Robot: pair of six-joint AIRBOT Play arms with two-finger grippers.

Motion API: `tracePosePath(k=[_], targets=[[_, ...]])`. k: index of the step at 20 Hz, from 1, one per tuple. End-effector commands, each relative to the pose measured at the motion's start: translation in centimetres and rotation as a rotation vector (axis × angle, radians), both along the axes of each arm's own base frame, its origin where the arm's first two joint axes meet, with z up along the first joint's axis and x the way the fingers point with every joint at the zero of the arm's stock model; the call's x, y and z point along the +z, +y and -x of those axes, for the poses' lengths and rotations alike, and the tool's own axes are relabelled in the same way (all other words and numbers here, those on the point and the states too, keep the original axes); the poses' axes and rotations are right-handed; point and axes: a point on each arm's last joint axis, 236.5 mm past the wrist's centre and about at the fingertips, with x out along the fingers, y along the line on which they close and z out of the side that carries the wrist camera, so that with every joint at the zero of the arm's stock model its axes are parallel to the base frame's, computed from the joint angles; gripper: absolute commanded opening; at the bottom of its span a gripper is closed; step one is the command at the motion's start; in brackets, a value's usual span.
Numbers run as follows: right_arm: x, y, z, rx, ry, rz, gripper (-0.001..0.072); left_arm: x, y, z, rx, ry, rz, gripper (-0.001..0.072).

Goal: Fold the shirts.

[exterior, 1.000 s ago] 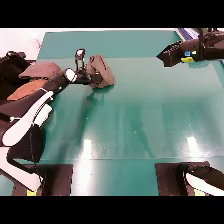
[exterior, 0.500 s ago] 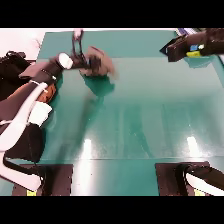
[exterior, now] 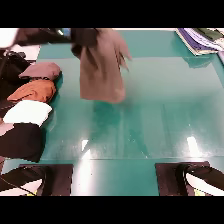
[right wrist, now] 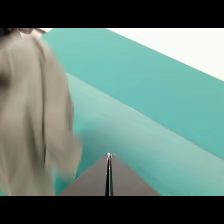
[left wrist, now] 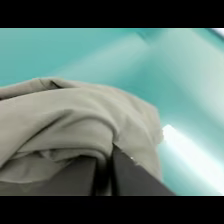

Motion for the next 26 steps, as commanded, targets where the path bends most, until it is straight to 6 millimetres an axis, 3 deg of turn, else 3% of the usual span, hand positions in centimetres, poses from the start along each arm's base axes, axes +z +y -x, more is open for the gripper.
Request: tracePosePath(k=[1,2,3,4,5,6,8,10,12,15,16,18,20,26], targets=[[0.5,-0.1,0.8,-0.002,0.015,-0.011,0.0019,-4.9,-6.2,4.2,-0.165,0.076,-0.075,0.0616],[0.1,-0.1,0.9,0.001,0.029,-0.004,0.0021,-5.9,-7.4,3.8,-0.167,0.084,-0.068,0.0694],[0.0,-0.1,1.0,0.002,0.035,-0.001,0.0037,-6.2,-7.6,3.0,-0.151,0.08,-0.062,0.066],[-0.1,-0.1,1.1,0.002,0.038,0.0,0.0158,-6.0,-6.7,1.4,-0.11,0.065,-0.045,0.066],[-0.2,-0.1,1.1,0.003,0.042,0.001,0.034,-5.5,-4.9,-0.5,-0.048,0.07,-0.018,0.066],[-0.4,-0.1,1.2,0.004,0.049,0.005,0.0409,-5.3,-2.1,-2.8,0.032,0.089,0.005,0.0659],[-0.8,-0.1,1.4,0.007,0.072,0.01,0.0409,-7.3,4.1,-6.8,0.186,0.184,0.017,0.0659],[-1.1,-0.1,1.5,0.002,0.092,0.003,0.0408,-13.6,9.0,-8.7,0.273,0.38,-0.018,0.066],[-1.2,-0.1,1.4,0.001,0.095,0.001,0.0408,-21.1,10.6,-9.0,0.296,0.584,-0.022,0.066],[-1.3,-0.1,1.4,-0.006,0.107,-0.01,0.0408,-31.2,9.6,-7.9,0.3,0.825,-0.014,0.066],[-1.7,-0.1,1.4,-0.007,0.116,-0.01,0.0408,-33.8,9.1,-7.5,0.299,0.885,-0.016,0.066],[-3.7,-0.1,1.3,-0.012,0.17,-0.007,0.0408,-37.0,9.0,-7.6,0.311,0.934,-0.034,0.066],[-6.3,-0.1,1.1,-0.018,0.235,0.002,0.0408,-38.1,8.9,-8.6,0.338,0.923,-0.006,0.066],[-13.7,-0.8,0.7,-0.06,0.406,0.013,0.0408,-36.2,5.4,-11.4,0.31,0.778,0.106,0.0659]])
